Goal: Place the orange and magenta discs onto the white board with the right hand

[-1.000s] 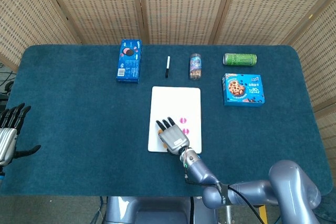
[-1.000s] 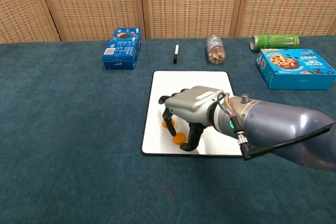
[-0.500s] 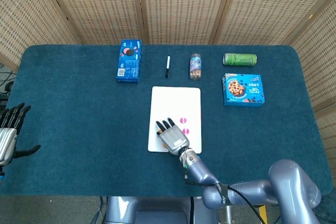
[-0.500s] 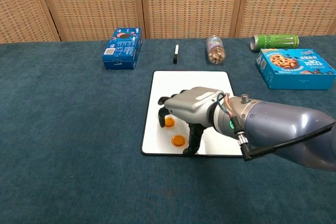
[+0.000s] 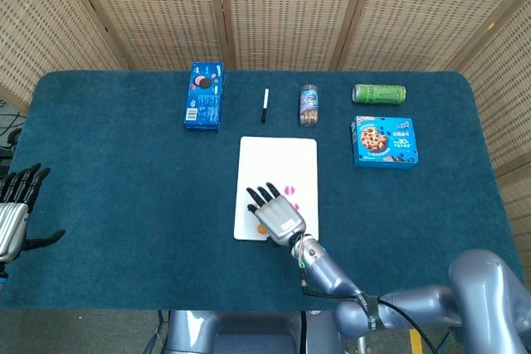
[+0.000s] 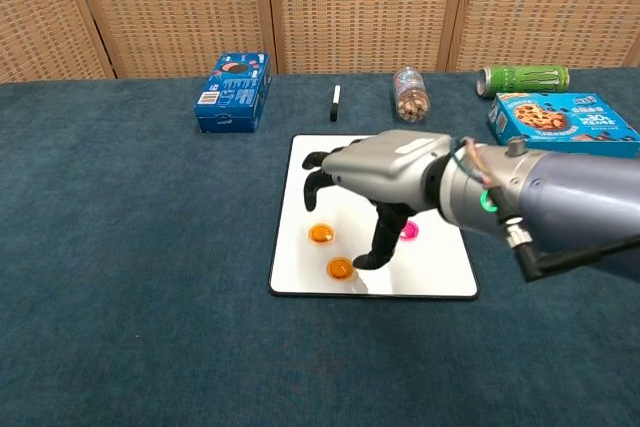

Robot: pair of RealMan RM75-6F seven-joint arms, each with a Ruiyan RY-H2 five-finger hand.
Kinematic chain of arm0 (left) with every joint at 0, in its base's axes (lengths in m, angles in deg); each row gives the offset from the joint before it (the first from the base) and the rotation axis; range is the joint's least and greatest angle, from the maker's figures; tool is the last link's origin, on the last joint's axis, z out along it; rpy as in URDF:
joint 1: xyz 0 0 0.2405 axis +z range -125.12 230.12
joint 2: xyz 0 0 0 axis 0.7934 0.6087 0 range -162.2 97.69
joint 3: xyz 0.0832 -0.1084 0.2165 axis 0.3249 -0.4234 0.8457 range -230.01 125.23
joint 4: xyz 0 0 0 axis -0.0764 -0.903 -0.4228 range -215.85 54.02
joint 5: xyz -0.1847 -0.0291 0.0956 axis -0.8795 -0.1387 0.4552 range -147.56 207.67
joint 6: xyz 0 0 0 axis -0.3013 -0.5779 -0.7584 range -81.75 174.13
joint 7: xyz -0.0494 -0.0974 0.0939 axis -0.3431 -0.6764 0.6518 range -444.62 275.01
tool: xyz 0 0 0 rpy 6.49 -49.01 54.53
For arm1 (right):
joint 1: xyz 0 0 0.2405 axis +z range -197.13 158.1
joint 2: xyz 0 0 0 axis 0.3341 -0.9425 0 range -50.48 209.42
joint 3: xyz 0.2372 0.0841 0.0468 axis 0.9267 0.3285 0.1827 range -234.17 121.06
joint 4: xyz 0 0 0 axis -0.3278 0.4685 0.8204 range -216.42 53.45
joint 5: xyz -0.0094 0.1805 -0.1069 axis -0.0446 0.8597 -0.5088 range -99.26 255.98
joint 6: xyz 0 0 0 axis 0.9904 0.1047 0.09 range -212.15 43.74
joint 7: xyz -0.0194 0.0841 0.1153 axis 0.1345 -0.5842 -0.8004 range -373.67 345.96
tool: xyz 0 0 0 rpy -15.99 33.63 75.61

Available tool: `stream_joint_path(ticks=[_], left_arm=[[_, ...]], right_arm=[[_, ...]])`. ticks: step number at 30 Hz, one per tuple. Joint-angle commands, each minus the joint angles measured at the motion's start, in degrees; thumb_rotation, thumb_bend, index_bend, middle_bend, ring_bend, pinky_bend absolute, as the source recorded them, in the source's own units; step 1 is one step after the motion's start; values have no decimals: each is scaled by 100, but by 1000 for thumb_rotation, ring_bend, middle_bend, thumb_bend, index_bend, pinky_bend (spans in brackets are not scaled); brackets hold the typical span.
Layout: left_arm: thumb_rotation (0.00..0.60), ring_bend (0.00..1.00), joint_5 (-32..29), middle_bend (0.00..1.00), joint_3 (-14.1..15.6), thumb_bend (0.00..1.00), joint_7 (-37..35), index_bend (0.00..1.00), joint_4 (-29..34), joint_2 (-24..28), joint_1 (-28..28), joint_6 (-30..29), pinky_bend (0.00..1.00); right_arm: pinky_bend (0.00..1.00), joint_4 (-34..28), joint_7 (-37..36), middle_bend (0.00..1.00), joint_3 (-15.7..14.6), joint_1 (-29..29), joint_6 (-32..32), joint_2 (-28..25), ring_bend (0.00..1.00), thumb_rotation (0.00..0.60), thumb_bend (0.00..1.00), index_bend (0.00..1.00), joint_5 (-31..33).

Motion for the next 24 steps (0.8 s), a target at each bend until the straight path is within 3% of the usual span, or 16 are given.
stream_joint_path(ticks=[1,5,8,11,13,16,19,21,22,24], left_arm=[[600,0,37,0,14,0,-6,0,10,3,15,-35,0],[600,0,105,0,36,0,-29,0,24,11,63,-132,0],[600,0,145,0,65,0,-61,0,31,15,110,-196,0],[600,0,171,0,98,0,-99,0,36,13,175,-270,0],[600,0,184,0,126,0,-147,0,45,7,235,-333,0],[600,0,203,0,148,0,-183,0,52,4,286,-394,0],[600,0,210,0,209,0,-229,0,57,-37,390,-475,0],[600,0,220,0,239,0,-225,0,53,-65,429,-497,0],[600,0,234,0,257,0,-215,0,49,-82,454,-520,0],[600,0,261,0,272,0,-190,0,34,-113,491,-572,0]], right_arm=[[10,-727,-317,0,-162,-317,-268,-854,0,600,311,218,-738],[10,-883,-925,0,-395,-702,-458,-1556,0,600,311,221,-1789],[11,-558,-1893,0,-641,-1133,-727,-2072,0,600,311,221,-2890],[20,282,-3206,7,-895,-1663,-1329,-2385,0,600,311,220,-3953],[22,989,-3990,16,-1021,-2061,-1851,-2459,0,600,311,220,-4344],[23,1588,-4555,25,-1077,-2408,-2288,-2423,0,600,311,221,-4542],[22,2275,-5443,20,-1141,-3195,-3035,-2359,0,600,296,219,-4429],[23,2288,-5855,7,-1158,-3530,-3190,-2382,0,600,225,188,-4274],[23,2205,-6045,1,-1178,-3699,-3215,-2437,0,600,131,138,-4193],[23,2018,-6250,0,-1204,-3907,-3229,-2551,0,600,34,58,-4109]])
